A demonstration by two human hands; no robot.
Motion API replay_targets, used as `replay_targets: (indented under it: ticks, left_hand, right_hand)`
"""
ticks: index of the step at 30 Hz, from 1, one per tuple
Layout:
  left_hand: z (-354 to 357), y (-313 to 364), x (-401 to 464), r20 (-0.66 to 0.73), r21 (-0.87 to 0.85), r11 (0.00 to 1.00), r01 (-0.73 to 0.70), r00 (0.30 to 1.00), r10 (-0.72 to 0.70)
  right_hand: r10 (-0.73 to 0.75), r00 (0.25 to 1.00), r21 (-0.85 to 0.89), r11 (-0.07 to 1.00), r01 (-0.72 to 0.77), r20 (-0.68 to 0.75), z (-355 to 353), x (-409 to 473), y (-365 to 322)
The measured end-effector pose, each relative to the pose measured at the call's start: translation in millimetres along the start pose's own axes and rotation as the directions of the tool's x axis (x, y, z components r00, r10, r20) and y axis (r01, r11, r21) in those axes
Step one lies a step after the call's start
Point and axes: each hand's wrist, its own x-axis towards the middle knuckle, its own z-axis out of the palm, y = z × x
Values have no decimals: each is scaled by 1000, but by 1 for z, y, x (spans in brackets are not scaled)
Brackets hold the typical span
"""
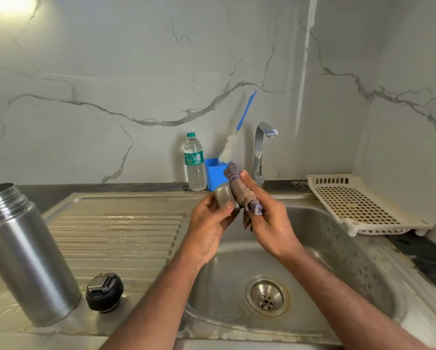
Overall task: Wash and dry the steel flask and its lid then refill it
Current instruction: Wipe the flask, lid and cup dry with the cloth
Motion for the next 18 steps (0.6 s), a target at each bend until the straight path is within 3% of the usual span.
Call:
replay_targets:
  ticks: [4,6,8,10,14,16,18]
  left_hand:
    - [-12,7,8,-64,-10,999,-39,997,38]
    - [-14,8,4,15,18,1000,-24,1000,24]
    - [-11,3,-2,105,76,997,15,994,-23]
    - [-7,0,-3,117,170,985,-3,993,-17]
    - [-13,-1,4,91,281,953,-116,991,94]
    - [-11,-3,1,134,323,941,-99,989,58]
    - [-7,-2,-3,126,328,943,-53,992,12]
  right_hand:
    - [-183,955,-118,970,214,232,1,-13,6]
    - [-153,969,-77,982,171,196,1,-8,8]
    - [-38,998,-29,999,40,59,-3,-3,7]
    - [-37,996,-56,998,41,75,-7,-5,6]
    - [-222,928,-164,946,280,300,-7,-14,10]
    - [-165,956,-121,973,198,244,-5,-8,15]
    - [26,993,1,1000,-26,118,-7,-1,16]
